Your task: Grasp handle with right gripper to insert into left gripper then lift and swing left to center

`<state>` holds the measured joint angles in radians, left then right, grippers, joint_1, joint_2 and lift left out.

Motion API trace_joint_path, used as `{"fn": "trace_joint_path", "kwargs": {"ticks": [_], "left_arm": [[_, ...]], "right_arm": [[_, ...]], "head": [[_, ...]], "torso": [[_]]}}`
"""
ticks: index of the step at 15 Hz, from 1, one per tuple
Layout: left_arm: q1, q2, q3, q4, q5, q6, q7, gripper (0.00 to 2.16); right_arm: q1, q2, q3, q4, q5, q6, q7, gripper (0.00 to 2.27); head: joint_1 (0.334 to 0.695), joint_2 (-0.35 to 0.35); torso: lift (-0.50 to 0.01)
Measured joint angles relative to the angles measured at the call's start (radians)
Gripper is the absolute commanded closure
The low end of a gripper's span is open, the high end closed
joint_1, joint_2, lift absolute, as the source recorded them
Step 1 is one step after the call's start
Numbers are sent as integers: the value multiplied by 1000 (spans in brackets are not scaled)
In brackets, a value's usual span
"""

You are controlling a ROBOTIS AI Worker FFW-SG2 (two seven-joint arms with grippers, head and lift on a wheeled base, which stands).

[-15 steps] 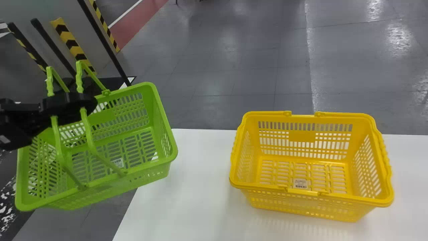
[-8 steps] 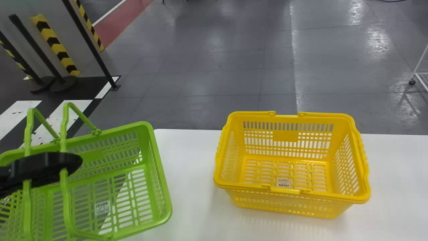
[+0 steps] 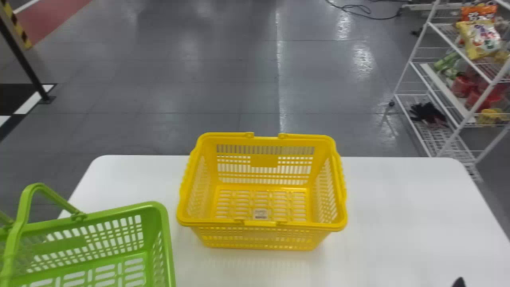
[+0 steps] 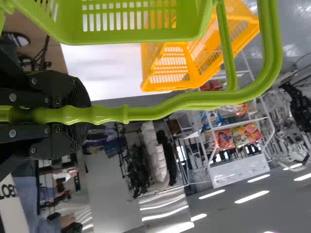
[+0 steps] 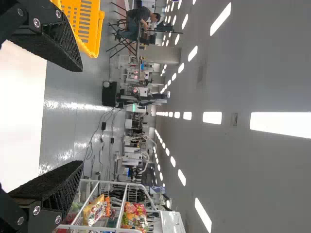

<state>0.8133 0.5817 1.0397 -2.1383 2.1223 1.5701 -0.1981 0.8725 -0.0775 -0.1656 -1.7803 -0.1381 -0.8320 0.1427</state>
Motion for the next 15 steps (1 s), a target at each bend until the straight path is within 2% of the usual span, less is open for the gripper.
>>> {"fn": "trace_joint_path", "kwargs": {"ticks": [3,4,5,8,9,15], "left_arm": [[25,-54,-37,-90,21,0,26,2091],[31,-69,-50,-117,28,0,31,2091],[32,-87,-70,-145,31,0,40,2091],[-1,-134,-166,-194,30,0,68,2091],[-13,-146,-205,-202,25,0,77,2091],[-69,-174,-368,-255,-22,0,135,2091]], "right_arm": [[-7,-1,0,4,0,3,2,140],[-10,-1,0,5,0,3,3,140],[-14,-1,1,7,0,3,7,140],[-20,0,11,9,2,3,17,137],[-21,1,14,8,4,3,19,137],[-24,1,49,-9,49,9,19,137]], "head": [[695,-154],[695,-212],[695,-239],[695,-330],[695,-347],[695,-350]], "torso": [[-93],[-93],[-93],[-93],[-93],[-93]]}}
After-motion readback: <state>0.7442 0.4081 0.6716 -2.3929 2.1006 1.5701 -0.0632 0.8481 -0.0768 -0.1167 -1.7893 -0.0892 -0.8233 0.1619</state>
